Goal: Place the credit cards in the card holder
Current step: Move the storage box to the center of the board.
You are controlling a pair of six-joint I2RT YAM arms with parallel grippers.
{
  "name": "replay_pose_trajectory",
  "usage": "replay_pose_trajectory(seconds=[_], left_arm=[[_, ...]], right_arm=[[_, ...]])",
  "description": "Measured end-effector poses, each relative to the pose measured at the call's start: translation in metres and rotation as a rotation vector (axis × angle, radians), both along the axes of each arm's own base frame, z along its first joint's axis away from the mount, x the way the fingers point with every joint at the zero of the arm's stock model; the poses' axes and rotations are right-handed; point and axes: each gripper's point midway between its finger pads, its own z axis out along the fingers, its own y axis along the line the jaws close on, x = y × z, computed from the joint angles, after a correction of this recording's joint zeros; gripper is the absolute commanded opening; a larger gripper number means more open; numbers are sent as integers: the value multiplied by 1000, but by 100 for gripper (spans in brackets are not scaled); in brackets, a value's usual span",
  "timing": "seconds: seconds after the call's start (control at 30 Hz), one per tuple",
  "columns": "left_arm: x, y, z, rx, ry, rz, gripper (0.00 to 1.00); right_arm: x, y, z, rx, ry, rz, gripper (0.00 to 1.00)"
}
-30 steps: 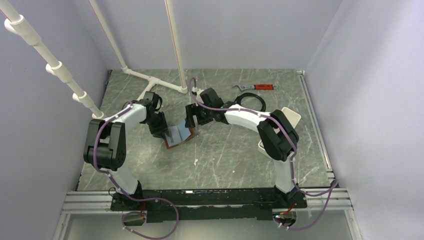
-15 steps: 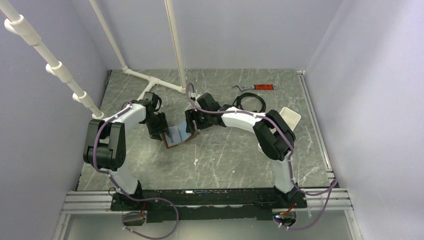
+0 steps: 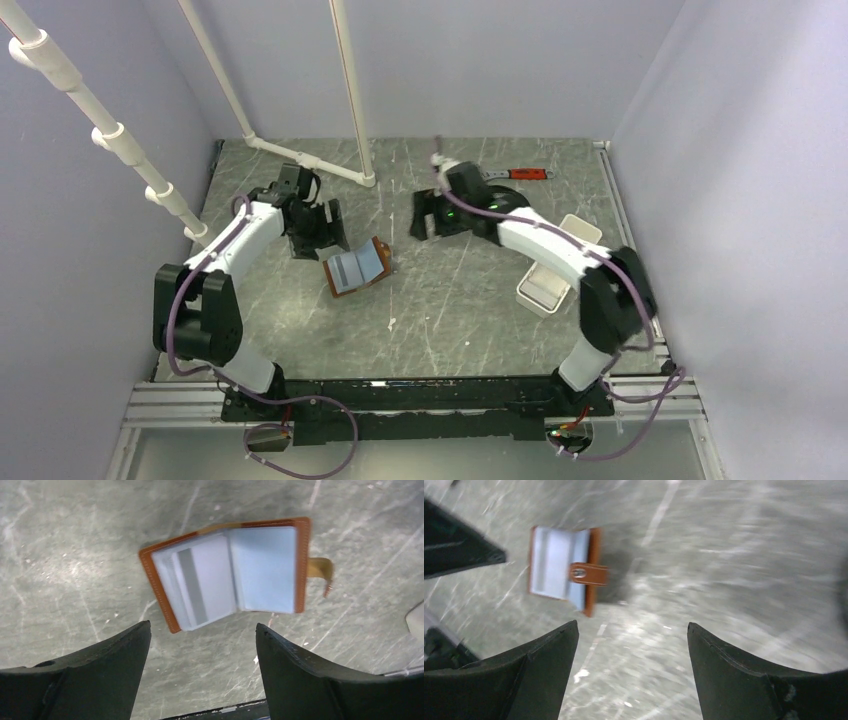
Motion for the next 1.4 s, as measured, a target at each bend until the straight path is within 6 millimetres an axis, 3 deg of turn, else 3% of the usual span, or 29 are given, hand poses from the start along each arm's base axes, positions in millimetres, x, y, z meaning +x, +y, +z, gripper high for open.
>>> replay_pose_trajectory(seconds=[0.1, 0.23, 0.33, 0.4, 0.57, 0.77, 0.93, 1.2, 1.4], left_arm=[[5, -16, 13, 2, -48, -69, 83], [13, -49, 36, -28, -128, -185, 83], [19, -73, 51, -82, -176, -266, 84], [19, -78, 54, -102, -183, -294, 84], [15, -80, 54, -107, -186, -344, 84], [2, -83, 36, -132, -141, -381, 82], [-3, -87, 36, -158, -135, -402, 82], [-12, -91, 54, -202, -188, -427, 82], [-22, -107, 59, -220, -202, -480, 83]], right_arm=[[20, -69, 26, -33, -69, -177, 84], [30, -191, 50, -30, -100, -515, 88], [14, -272, 41, -52, -55, -772, 91], [-2, -292, 29, -76, -5, -833, 90], [-20, -281, 4, -110, 97, -692, 97], [-18, -259, 9, -135, 32, -358, 100], [-15, -258, 2, -237, 23, -123, 99], [-66, -271, -35, -307, 108, 64, 99], [-104, -281, -44, -323, 72, 118, 99]])
